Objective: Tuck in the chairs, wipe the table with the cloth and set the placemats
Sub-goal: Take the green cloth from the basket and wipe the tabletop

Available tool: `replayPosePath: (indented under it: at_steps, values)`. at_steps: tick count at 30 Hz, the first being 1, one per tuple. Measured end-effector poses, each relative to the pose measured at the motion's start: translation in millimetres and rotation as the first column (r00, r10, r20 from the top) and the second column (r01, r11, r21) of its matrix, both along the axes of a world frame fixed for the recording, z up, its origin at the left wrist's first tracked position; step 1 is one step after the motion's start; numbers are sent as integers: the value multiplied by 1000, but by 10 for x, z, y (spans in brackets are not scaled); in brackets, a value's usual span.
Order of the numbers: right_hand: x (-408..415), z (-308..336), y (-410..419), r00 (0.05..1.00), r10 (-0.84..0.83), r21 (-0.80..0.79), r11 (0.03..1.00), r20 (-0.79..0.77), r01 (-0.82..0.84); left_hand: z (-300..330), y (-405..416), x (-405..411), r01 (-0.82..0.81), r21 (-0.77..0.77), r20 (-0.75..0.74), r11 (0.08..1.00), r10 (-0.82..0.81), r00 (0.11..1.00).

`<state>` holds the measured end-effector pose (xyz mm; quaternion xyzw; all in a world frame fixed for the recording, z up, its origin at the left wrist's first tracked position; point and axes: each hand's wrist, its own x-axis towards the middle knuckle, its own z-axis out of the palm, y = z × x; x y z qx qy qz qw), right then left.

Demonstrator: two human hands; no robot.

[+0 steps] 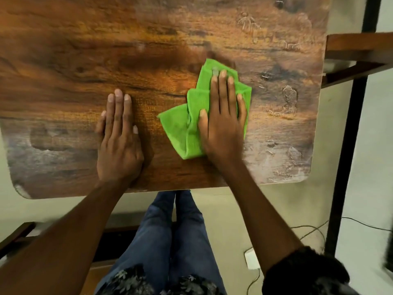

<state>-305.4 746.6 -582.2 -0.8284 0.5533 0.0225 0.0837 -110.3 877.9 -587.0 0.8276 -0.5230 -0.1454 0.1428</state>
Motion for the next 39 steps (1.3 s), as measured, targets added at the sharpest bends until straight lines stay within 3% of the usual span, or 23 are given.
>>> replayPosePath:
  at_steps: [6, 10, 17, 25, 28, 31, 35, 39]
  values:
    - [-648, 45, 1026, 994, -86, 60, 994, -73, 90, 2, -1, 17, 3, 38, -32, 999, -2, 999]
    - [-542, 8, 848, 991, -111, 27, 993, -72, 113, 1, -12, 5, -3, 29, -16, 1000, 4, 1000]
    - [-250, -57, -152, 994, -108, -59, 992, -5, 108, 4, 16, -14, -3, -4, 2, 1000, 3, 1000]
    - [-280, -15, 809, 963, -258, -30, 966, -79, 256, -15, 28, -24, 1, -39, 21, 999, 0, 1000]
    - [-61, 6, 1171, 984, -159, 49, 985, -78, 163, -39, 16, 10, 1, -37, 19, 999, -1, 1000]
    - [-338, -18, 1172, 1000, -10, 81, 997, -25, 12, -37, 24, -31, 26, -82, 29, 996, -24, 999]
    - [-995, -14, 998, 996, -75, 50, 996, -57, 78, -298, 25, 39, 4, -92, 32, 996, -1, 999]
    - [-1071, -45, 647, 997, -68, 5, 998, -33, 68, -313, 9, 2, 14, -92, 124, 996, -2, 992]
